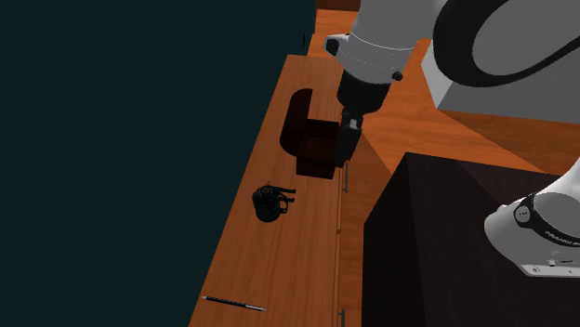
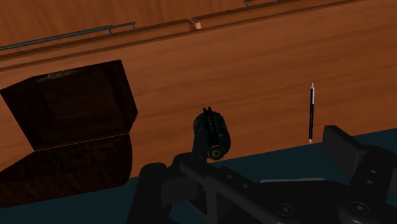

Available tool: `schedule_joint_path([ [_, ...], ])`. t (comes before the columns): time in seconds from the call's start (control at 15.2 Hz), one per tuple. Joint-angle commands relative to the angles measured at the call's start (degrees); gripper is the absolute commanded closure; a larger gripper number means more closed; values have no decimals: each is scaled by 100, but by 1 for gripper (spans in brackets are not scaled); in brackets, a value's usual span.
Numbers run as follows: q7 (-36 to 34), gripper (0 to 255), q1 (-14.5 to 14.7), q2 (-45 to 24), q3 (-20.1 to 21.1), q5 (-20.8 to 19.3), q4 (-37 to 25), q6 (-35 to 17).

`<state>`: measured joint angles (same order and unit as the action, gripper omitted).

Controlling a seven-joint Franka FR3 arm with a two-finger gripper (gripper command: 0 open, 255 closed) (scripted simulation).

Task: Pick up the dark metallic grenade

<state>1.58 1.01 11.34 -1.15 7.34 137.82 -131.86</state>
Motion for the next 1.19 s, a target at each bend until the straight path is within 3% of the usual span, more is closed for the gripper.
schedule_joint_path([
  [0.0,47,0,3,-475,-12,41,-119,-333],
  [0.59,244,0,-26,-2476,-18,262,-987,-1345],
  [1.12,340,0,-113,-4276,23,386,-2230,-1798],
])
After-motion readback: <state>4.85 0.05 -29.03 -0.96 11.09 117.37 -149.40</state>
